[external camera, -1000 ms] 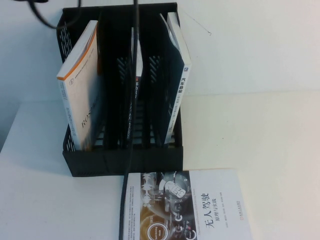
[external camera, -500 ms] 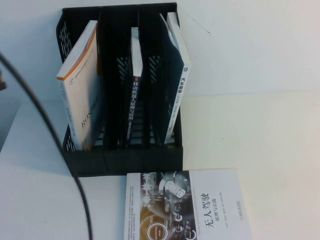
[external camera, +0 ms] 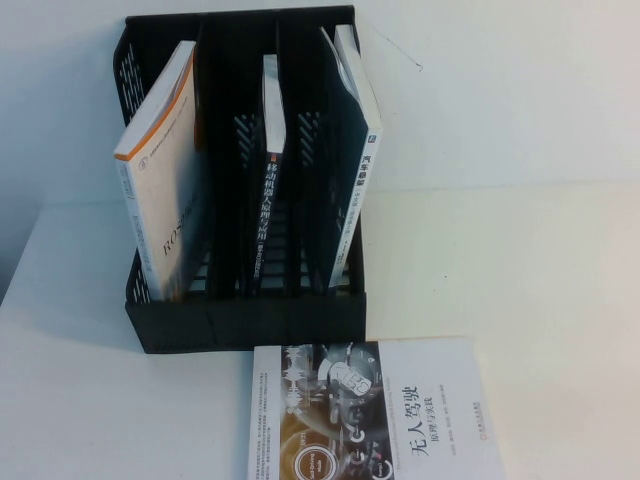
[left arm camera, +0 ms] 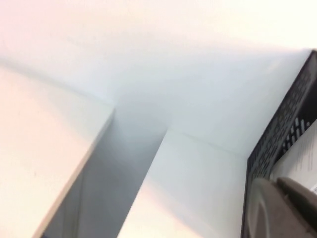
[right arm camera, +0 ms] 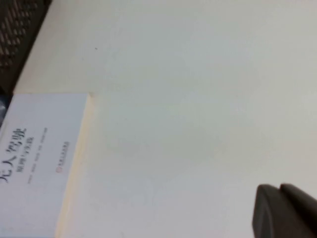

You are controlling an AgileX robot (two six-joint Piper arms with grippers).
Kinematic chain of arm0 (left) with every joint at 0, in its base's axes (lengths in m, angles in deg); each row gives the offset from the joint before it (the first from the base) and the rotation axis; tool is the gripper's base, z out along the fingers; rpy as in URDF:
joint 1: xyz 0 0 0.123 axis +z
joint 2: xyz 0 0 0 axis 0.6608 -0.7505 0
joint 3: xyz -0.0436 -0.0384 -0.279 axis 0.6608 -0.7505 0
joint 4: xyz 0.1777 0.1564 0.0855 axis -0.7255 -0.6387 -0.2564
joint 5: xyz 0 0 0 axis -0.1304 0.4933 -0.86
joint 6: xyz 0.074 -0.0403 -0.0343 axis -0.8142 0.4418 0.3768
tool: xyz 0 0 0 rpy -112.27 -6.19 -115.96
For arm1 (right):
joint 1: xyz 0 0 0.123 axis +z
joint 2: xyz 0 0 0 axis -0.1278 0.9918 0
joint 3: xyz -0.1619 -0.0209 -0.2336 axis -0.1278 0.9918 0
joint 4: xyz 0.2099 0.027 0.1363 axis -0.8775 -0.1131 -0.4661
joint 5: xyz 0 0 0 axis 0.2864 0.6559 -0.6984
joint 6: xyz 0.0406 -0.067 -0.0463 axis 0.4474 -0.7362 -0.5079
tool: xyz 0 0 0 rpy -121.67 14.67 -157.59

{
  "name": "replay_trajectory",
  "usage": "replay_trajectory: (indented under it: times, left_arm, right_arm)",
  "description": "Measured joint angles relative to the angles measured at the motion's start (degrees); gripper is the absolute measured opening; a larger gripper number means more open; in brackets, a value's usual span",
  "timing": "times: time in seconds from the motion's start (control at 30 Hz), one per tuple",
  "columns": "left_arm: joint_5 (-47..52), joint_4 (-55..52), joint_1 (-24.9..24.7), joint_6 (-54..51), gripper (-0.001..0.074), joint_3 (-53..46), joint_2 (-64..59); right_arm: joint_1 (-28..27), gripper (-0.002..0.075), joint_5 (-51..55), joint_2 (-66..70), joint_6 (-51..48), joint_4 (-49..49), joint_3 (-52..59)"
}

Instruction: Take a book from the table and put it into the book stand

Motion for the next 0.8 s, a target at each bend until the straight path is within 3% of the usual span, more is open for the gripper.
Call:
replay_trajectory:
  times: [0.13,0.3,0.6,0.8]
  left_arm:
    - [-7.5,1.2,1.8,-3.7,-0.0001,-6.8,5.6]
    - [-14.5,2.6,2.0,-9.1,-0.0001,-16.0,10.6]
    - [-17.3,2.8,2.0,-14.0,-0.0001,-25.9,16.3]
    - [-16.9,2.7,2.0,-15.0,-0.0001,-27.5,16.3]
  right_arm:
    - [0.0,-0.0001,-0.8,-0.2,-1.2,4.5,0.1]
    - [-1.9,-0.0001,-11.2,-2.2,-3.9,10.8,1.0]
    - [-17.6,-0.0001,-26.0,-14.5,-28.4,-2.7,4.8]
    - [-25.3,-0.0001,-32.6,-21.2,-31.8,-11.4,15.9]
